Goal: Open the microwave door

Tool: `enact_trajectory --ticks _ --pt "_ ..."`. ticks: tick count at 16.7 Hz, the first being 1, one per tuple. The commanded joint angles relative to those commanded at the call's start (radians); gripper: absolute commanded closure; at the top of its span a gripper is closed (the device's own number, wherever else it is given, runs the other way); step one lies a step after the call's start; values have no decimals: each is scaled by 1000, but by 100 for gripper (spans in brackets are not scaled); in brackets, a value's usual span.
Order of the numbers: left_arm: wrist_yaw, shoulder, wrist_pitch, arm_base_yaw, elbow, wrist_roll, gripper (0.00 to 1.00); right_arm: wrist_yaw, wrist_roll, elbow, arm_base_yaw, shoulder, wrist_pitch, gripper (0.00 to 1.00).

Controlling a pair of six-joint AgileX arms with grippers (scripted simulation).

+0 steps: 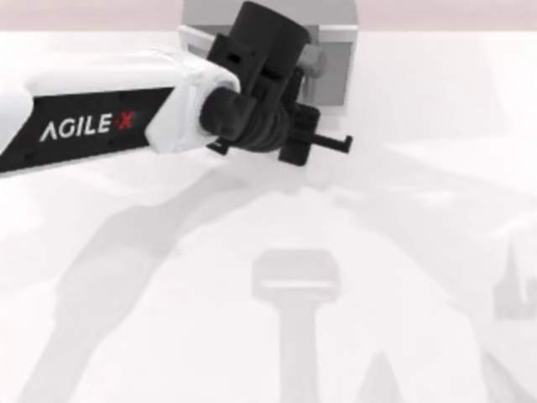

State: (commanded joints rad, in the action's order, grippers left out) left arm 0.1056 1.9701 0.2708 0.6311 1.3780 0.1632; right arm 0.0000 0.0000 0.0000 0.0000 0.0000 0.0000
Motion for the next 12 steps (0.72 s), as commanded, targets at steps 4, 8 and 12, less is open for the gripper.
enact_trajectory --ticks 4,8,12 --pt "0 0 0 0 0 0 100 0 0 0 0 0 0 0" --pt "-23 -11 -6 0 -18 -19 100 0 0 0 0 0 0 0" --pt "-53 -37 -21 -19 -52 -62 100 0 0 0 0 0 0 0"
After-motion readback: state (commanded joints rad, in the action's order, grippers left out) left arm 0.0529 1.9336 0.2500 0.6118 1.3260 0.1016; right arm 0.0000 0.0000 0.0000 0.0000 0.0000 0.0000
